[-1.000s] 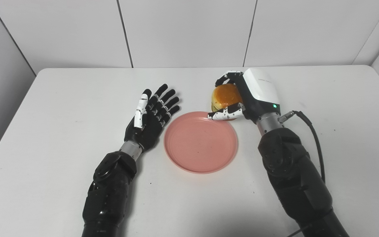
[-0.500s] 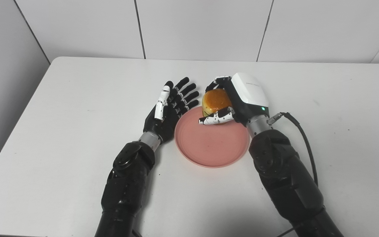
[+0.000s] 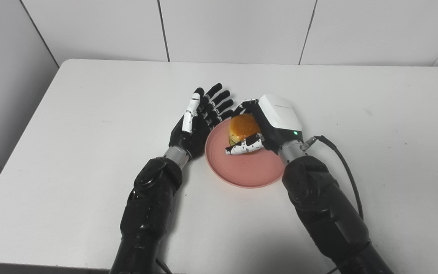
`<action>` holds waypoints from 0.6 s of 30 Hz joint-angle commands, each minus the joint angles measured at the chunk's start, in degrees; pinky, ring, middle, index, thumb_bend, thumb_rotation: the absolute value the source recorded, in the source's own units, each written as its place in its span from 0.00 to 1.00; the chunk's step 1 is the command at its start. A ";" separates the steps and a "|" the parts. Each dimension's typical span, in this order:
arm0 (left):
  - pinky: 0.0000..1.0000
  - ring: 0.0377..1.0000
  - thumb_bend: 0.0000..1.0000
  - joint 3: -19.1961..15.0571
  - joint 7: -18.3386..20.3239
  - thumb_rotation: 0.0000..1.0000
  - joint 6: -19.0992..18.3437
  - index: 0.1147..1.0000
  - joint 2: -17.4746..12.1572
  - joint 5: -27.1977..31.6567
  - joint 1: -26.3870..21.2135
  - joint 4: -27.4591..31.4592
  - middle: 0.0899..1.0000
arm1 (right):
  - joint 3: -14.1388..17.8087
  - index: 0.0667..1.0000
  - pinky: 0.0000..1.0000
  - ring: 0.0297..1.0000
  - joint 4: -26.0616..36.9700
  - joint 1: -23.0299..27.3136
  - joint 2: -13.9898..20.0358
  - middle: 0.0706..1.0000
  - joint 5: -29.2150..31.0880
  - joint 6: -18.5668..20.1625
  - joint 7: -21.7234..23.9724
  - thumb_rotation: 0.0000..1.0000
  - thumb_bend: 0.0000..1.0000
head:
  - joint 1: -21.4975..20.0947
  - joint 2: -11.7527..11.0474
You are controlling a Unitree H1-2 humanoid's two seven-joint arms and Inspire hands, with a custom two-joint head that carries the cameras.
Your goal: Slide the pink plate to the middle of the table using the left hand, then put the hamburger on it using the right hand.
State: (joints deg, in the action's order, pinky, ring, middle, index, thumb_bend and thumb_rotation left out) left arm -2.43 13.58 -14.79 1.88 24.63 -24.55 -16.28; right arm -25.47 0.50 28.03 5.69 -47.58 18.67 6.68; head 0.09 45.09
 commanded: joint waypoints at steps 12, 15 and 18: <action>0.88 0.89 0.40 0.33 -1.83 1.00 -6.26 0.89 -0.55 -1.36 3.69 -1.38 0.90 | -0.45 0.45 0.17 0.23 0.28 -0.37 -0.16 0.43 -0.19 -2.64 -1.23 0.00 0.53 | -0.40 0.67; 0.88 0.89 0.41 0.37 -1.80 1.00 -6.21 0.89 -0.63 -1.44 3.63 -1.48 0.89 | -0.48 0.45 0.16 0.22 0.05 -0.54 -0.07 0.43 -0.17 -2.83 -1.42 0.00 0.53 | -0.53 0.75; 0.88 0.89 0.41 0.30 -2.07 1.00 -6.53 0.88 -0.53 -1.40 3.66 -1.21 0.89 | -0.38 0.45 0.16 0.22 0.01 -0.66 -0.04 0.43 -0.07 -2.82 -1.47 0.00 0.53 | -0.67 0.87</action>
State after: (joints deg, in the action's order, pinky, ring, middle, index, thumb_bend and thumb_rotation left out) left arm -2.41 13.58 -15.75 1.74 24.65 -24.04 -15.04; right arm -26.09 -0.84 26.00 5.88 -47.77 18.64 6.59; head -0.62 45.88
